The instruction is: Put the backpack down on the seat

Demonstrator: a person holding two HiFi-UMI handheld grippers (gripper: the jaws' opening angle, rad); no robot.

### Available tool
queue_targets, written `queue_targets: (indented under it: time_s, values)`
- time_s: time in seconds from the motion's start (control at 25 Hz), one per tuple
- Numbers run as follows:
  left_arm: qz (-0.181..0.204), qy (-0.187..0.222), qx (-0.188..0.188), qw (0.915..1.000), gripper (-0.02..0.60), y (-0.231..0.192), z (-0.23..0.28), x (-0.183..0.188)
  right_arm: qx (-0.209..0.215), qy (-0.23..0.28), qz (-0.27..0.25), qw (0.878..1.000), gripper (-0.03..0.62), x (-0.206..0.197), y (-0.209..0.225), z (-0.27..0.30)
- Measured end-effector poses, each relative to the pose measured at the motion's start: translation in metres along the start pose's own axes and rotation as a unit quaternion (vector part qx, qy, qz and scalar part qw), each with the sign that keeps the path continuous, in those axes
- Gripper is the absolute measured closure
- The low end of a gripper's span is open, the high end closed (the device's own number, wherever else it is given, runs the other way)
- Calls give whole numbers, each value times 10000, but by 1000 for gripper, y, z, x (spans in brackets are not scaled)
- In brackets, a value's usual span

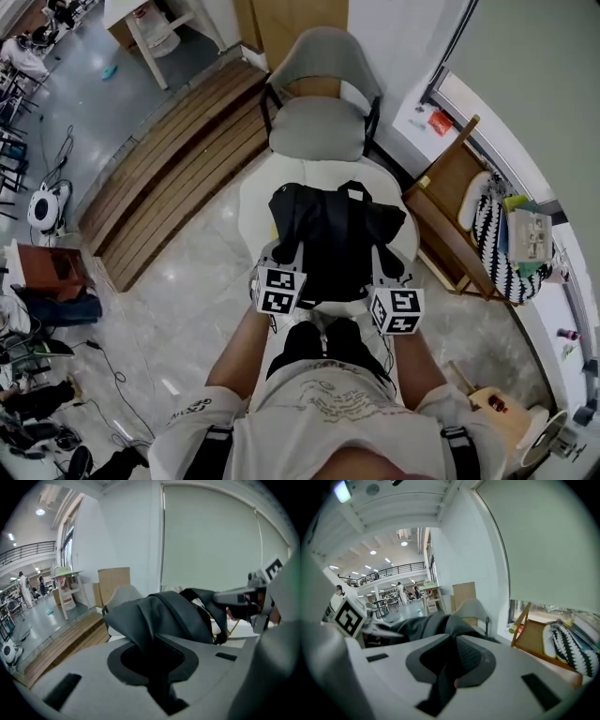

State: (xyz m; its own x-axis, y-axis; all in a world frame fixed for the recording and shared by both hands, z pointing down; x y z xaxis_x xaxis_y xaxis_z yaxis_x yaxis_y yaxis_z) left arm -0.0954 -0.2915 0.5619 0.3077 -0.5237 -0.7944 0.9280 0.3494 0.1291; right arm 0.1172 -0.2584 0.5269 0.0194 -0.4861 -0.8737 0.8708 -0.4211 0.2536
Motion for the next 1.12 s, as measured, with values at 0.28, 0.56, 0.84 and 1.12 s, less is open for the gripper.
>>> queue_targets:
  time_s: [0.28, 0.56, 0.84, 1.12]
  values:
    - [12, -578, -307, 9979, 535, 48, 22, -82, 34, -793, 962, 9922, 549, -79, 50, 21]
    - [217, -1302, -498, 9900, 535, 69, 66, -146, 42, -1386, 953, 9857, 549, -146, 57, 31]
    - [236, -1846, -879, 9786, 534, 82, 103, -204, -114, -1862, 1164, 9755, 549, -192, 75, 36]
    - [888, -2087, -1345, 9646, 531, 100, 148, -240, -449, -2445, 1165, 9616, 549, -240, 88, 29]
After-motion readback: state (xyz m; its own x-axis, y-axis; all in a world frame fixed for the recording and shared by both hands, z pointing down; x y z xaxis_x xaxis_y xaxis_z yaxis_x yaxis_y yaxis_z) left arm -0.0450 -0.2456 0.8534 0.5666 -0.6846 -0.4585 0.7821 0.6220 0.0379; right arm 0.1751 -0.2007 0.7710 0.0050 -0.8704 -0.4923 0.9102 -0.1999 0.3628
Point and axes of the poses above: the fingertips, and each gripper's own axes: z forward along the fingers, y to its right, x out of its top, the point moved 4 cm from there along -z, backward along the fingers, and after that the axes turned 14 degrees about x, right-handed, at the moved point
